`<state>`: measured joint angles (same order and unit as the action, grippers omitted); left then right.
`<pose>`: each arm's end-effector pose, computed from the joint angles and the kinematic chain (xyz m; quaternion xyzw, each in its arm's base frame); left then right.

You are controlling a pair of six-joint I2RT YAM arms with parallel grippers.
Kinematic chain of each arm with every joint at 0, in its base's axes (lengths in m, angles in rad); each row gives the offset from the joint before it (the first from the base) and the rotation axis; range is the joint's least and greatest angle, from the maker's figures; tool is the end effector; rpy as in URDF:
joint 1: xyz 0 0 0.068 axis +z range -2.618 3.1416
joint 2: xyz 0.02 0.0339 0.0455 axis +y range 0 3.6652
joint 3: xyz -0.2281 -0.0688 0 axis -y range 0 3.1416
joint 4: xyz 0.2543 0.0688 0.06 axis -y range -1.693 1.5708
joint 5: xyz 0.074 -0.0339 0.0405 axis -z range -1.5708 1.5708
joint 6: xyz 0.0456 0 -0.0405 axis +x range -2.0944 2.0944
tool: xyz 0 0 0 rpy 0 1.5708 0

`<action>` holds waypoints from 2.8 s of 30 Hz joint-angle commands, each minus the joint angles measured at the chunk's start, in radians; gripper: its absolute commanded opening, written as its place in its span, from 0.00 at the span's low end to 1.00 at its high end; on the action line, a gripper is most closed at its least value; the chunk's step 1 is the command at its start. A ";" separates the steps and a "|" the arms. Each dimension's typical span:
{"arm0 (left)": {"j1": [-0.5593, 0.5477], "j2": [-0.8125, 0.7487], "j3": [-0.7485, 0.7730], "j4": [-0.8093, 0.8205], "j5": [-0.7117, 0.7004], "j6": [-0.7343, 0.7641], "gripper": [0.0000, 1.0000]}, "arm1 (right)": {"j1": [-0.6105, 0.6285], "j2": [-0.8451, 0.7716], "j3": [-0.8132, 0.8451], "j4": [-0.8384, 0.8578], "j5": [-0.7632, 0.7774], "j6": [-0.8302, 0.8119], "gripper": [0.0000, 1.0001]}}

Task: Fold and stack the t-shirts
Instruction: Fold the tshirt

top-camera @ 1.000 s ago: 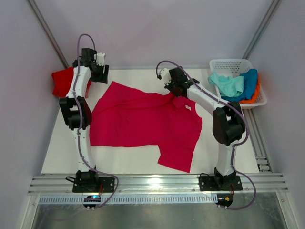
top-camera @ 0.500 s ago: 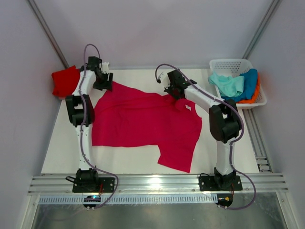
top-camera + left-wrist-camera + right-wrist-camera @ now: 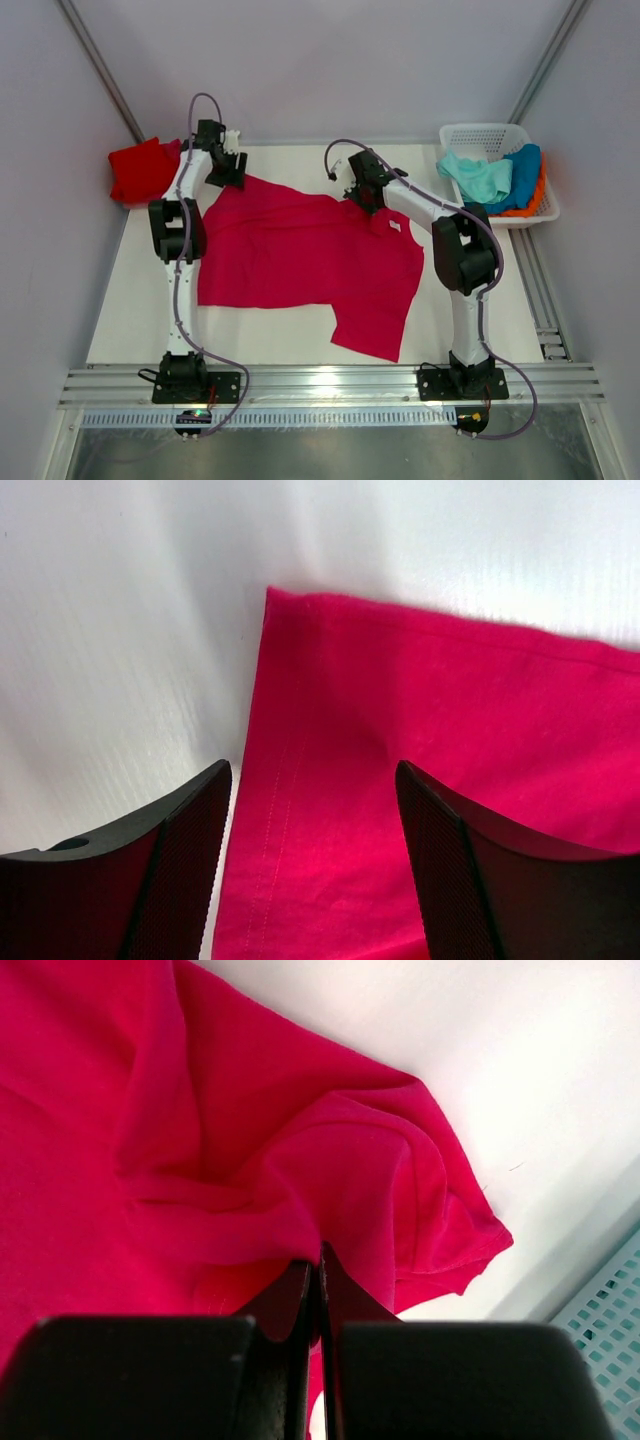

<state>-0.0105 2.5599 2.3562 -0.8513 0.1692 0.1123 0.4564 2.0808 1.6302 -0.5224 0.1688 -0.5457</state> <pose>0.5303 -0.0132 0.1427 0.0806 0.9603 -0.0687 0.2580 0.4103 0.1929 0.1575 -0.4356 0.8471 -0.0936 0.2895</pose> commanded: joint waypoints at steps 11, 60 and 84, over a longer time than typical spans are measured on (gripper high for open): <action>-0.002 0.028 0.025 0.116 0.009 -0.033 0.65 | -0.001 0.002 0.054 -0.036 -0.011 0.016 0.03; 0.234 -0.348 -0.092 0.107 0.016 -0.178 0.04 | -0.018 -0.036 0.158 -0.013 0.025 0.024 0.03; 0.233 -0.306 -0.052 0.138 0.038 -0.186 0.00 | -0.110 -0.010 0.339 0.045 0.173 -0.019 0.03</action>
<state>0.2096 2.2620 2.2639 -0.7670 0.2138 -0.0711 0.3855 2.1048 1.9049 -0.4927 0.2462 -0.5430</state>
